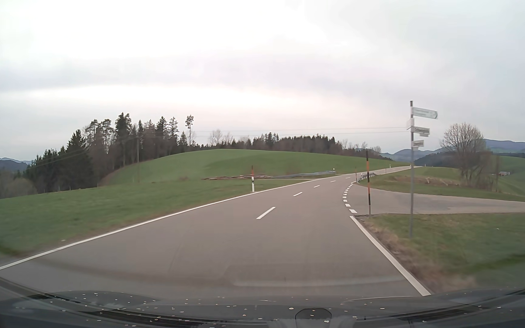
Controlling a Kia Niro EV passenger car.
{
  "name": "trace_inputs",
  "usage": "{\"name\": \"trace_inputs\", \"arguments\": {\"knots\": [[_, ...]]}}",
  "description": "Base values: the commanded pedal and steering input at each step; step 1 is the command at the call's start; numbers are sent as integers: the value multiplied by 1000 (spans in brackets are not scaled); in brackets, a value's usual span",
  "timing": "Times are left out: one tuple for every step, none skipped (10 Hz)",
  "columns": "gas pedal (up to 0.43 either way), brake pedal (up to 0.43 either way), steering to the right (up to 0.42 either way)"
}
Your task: Follow the waypoints while adhering to traffic rules and regulations
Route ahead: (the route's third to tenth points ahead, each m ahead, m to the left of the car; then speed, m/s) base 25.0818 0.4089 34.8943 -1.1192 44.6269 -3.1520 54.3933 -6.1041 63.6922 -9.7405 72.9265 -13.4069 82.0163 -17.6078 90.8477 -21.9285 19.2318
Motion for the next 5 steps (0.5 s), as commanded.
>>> {"name": "trace_inputs", "arguments": {"knots": [[0,0,34],[0,12,36],[0,43,38],[0,110,38],[0,146,38]]}}
